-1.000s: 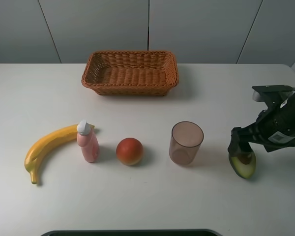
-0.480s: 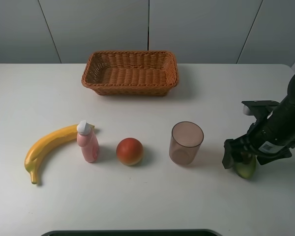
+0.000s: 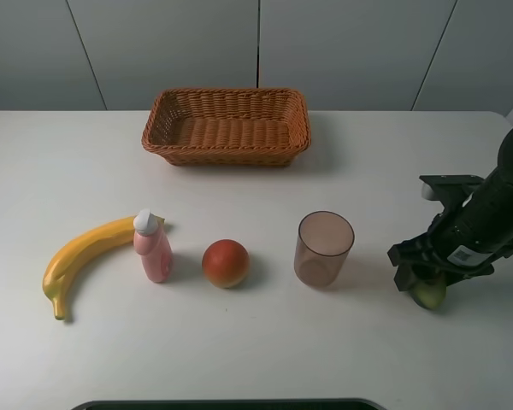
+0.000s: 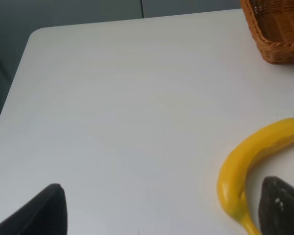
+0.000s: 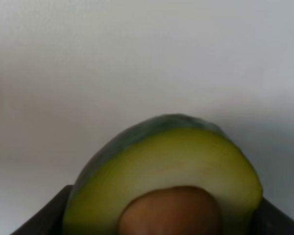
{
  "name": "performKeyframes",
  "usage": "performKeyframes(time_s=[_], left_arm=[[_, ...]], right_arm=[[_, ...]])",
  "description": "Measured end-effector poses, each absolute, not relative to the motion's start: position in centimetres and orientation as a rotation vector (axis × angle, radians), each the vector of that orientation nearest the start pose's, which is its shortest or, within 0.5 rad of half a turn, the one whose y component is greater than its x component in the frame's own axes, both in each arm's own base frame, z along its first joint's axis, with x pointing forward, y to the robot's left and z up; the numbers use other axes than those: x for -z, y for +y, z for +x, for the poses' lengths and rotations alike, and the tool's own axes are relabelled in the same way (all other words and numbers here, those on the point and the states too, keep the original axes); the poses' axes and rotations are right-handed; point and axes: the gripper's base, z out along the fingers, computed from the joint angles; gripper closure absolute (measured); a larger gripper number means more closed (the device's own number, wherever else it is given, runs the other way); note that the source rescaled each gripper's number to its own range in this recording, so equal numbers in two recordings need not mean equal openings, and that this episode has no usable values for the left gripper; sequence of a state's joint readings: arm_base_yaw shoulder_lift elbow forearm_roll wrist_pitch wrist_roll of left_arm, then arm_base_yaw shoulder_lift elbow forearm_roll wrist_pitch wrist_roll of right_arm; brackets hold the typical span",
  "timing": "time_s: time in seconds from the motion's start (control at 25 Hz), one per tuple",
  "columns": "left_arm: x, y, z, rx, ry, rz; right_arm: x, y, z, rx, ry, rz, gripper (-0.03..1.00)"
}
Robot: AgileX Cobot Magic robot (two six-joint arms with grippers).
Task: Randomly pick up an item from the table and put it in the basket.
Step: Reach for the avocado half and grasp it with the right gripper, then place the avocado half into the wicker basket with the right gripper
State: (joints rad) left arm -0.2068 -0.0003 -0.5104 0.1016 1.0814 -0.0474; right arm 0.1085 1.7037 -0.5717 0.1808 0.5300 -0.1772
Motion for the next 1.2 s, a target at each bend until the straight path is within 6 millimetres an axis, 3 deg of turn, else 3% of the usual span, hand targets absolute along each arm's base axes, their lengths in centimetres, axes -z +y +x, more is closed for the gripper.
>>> performKeyframes(time_s=[0.28, 0.36, 0.48, 0.76, 0.88, 1.04, 1.2], left_arm=[[-27.9, 0.9, -0.5, 0.037, 2.044, 0.157], [-27.9, 0.9, -0.5, 0.037, 2.044, 0.157], [-27.9, 0.9, -0.5, 0.037, 2.044, 0.157], [-27.9, 0.9, -0.5, 0.037, 2.044, 0.157], [-27.9, 0.9, -0.5, 0.037, 2.044, 0.157], [-27.9, 0.9, -0.5, 0.037, 2.044, 0.157], [-27.9, 0.9, -0.5, 0.037, 2.044, 0.157]], right_arm=[[-10.3, 3.3, 22.1, -0.154, 3.130, -0.188, 0.97], [-11.1, 3.4, 22.6, -0.163, 3.117, -0.194, 0.97], [-14.6, 3.6, 24.5, -0.161, 3.003, -0.226, 0.97], [-27.4, 4.1, 29.0, -0.153, 2.534, -0.236, 0.97], [-31.1, 4.5, 30.6, -0.154, 2.407, -0.258, 0.97], [-33.7, 7.0, 32.9, -0.169, 2.285, -0.348, 0.97], [-33.1, 10.5, 35.9, -0.195, 2.228, -0.445, 0.97]])
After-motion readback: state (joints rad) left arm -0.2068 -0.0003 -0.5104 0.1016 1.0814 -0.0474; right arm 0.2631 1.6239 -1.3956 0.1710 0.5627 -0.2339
